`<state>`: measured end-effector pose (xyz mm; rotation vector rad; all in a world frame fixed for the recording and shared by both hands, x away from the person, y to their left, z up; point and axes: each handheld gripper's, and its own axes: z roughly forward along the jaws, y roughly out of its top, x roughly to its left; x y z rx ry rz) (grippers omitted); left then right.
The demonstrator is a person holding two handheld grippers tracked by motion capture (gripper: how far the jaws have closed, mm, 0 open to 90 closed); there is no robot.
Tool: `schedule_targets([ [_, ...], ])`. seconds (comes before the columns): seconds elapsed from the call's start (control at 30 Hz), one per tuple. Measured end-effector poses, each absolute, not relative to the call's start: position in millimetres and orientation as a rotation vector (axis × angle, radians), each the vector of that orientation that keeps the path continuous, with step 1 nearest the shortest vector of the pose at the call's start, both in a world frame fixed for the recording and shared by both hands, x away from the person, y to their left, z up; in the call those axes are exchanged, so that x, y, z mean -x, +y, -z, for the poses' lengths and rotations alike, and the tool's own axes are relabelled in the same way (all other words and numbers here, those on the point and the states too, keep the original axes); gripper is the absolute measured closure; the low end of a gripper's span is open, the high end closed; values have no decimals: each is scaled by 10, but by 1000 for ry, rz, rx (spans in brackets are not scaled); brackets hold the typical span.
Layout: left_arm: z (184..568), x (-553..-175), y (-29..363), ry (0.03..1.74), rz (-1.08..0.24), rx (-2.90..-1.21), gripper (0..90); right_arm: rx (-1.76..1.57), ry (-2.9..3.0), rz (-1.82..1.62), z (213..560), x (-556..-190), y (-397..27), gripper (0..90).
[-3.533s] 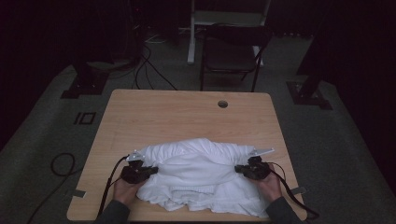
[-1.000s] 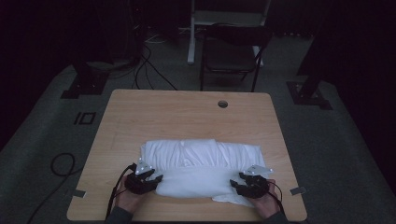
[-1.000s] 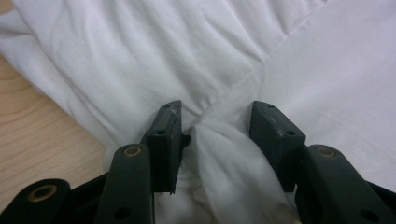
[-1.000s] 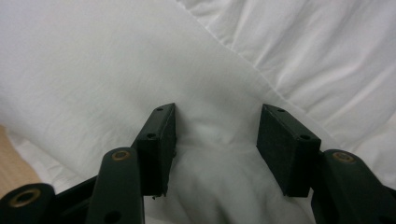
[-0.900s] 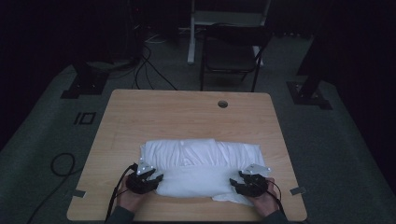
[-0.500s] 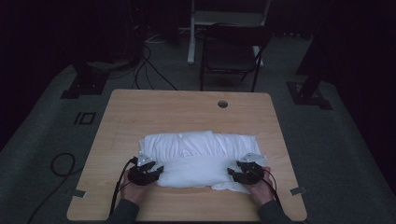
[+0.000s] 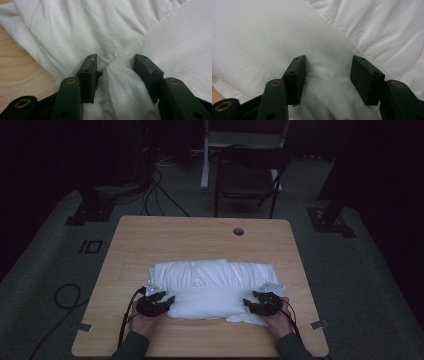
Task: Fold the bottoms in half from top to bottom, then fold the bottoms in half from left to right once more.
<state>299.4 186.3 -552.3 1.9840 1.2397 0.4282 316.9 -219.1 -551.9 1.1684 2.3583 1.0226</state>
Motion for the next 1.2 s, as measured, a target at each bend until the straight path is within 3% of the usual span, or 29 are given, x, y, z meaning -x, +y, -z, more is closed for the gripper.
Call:
schedule_targets([
  [0.2,5493,-2995,1899,1236,-417,-1948,513,-1178,2361,-1033,5516,-3176,-2199,439],
  [0.33,5338,-3035,2172,1264,-417,-1802,469,-1164,2325,-1052,5432,-3160,-2264,418],
  [0.57,5122,-3358,2623,1465,-538,-1631,499,-1301,2136,-1116,5175,-3343,-2697,621],
  [0.67,5155,-3569,2756,1526,-464,-1597,498,-1372,2101,-1093,5176,-3467,-2821,627],
  [0.9,5366,-3957,2649,1549,-339,-1633,351,-1526,2045,-1108,5346,-3692,-2922,542],
  [0.97,5459,-4027,2639,1569,-287,-1603,350,-1566,2038,-1114,5388,-3747,-2924,522],
  [1.1,5551,-4086,2597,1543,-255,-1599,421,-1626,2036,-1150,5460,-3849,-2908,495],
  [1.2,5552,-4106,2526,1538,-249,-1641,597,-1640,2048,-1132,5516,-3913,-2858,499],
])
